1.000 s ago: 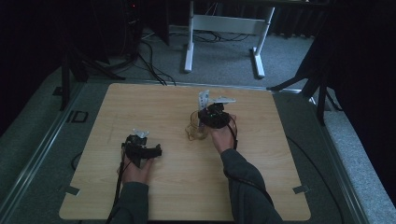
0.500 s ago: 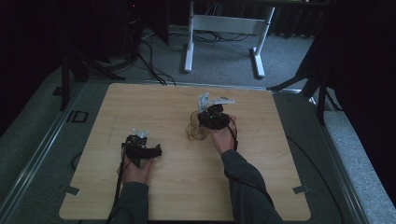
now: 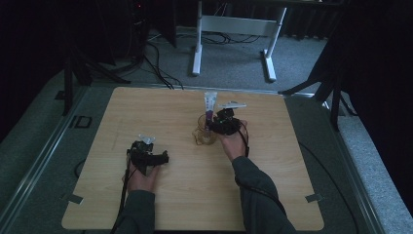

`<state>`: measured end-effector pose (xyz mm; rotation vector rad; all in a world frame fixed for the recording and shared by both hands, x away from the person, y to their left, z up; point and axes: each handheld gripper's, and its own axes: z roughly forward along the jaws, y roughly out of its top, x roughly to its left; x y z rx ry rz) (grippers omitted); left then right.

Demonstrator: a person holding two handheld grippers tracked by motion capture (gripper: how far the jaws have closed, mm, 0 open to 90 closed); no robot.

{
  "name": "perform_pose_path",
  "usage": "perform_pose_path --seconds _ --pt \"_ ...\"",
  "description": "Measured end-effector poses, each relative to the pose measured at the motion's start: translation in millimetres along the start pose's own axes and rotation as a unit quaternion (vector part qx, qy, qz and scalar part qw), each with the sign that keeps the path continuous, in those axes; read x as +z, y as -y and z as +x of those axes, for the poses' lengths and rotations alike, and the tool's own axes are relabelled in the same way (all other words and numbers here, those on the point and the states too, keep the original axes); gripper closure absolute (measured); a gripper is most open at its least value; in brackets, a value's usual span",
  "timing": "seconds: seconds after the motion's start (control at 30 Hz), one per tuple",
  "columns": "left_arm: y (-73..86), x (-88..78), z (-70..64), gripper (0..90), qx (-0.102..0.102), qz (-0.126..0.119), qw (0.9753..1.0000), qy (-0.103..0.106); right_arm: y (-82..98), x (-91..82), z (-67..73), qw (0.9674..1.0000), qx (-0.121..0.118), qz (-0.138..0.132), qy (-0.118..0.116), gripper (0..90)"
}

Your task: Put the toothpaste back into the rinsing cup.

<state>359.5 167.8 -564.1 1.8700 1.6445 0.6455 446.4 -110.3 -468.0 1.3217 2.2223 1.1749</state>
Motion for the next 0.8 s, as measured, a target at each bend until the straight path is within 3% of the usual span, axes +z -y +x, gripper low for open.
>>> perform_pose_path --seconds 0.27,0.4,0.47,0.67,0.8 --pt "0.0 0.0 -0.1 2.8 -0.001 0.0 1.0 0.0 5.9 -2.1 -0.4 1.0 0.002 -0.005 -0.007 59.5" --pt "0.0 0.0 -0.2 2.8 -0.001 -0.001 1.0 0.0 5.8 -14.2 -0.4 0.9996 0.0 -0.024 -0.014 58.2" --pt "0.0 -0.1 -0.1 2.8 -0.001 0.0 1.0 0.0 6.5 -22.1 -1.7 0.9994 -0.017 -0.028 -0.009 56.9" --pt "0.0 -0.1 0.0 2.8 0.0 0.0 1.0 0.0 10.5 -34.0 -10.1 0.9993 -0.028 -0.025 0.0 55.6" --pt "0.0 0.0 0.0 2.8 0.0 0.0 1.0 0.0 23.7 -43.8 -23.0 0.9995 -0.027 -0.014 0.008 53.5"
